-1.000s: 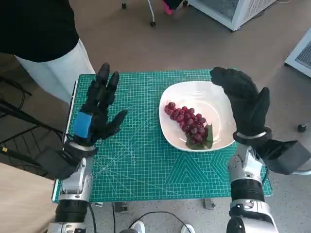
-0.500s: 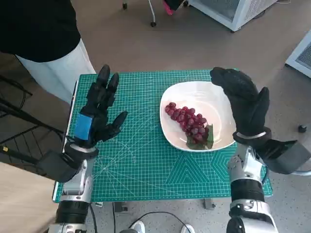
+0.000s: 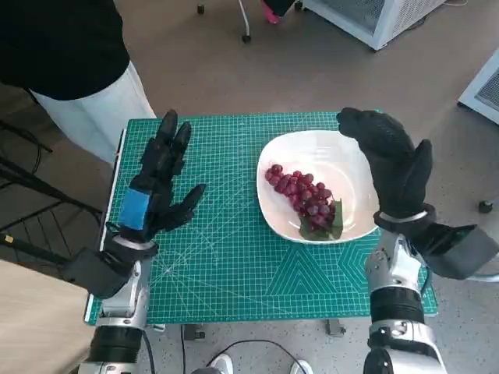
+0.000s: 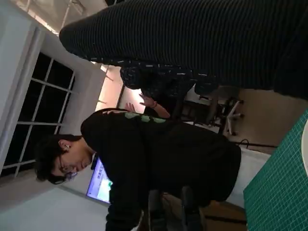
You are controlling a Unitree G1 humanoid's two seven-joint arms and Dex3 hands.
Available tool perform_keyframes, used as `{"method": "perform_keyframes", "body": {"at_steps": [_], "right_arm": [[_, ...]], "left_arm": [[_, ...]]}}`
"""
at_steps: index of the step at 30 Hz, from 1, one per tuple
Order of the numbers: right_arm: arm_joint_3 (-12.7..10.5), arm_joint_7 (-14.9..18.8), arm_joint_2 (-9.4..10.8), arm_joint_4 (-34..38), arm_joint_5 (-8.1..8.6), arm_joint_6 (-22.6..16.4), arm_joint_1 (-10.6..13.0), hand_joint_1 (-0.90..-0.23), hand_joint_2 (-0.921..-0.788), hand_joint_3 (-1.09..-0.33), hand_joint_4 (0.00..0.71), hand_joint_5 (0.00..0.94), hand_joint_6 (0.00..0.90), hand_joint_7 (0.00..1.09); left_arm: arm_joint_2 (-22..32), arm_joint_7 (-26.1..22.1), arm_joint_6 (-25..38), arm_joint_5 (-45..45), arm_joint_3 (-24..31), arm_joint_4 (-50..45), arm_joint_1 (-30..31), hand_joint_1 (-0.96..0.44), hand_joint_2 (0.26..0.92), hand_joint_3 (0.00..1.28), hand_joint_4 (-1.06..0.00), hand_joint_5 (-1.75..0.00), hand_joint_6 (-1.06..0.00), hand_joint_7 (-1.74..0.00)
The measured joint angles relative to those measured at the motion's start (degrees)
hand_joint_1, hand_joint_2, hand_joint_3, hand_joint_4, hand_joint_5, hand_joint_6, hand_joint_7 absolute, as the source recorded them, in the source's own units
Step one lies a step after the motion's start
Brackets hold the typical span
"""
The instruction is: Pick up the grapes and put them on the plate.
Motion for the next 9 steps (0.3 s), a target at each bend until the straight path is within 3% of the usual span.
{"method": "perform_keyframes", "body": {"at_steps": [9], "right_arm": [[0.0,0.0,-0.2,0.0,0.00,0.0,0.0,-0.584,-0.921,-0.566,0.354,0.001,0.442,0.00]], "left_arm": [[0.0,0.6,-0.8,0.2,-0.2,0.1,0.2,-0.41,0.921,0.42,-0.14,-0.01,-0.11,-0.03]]}}
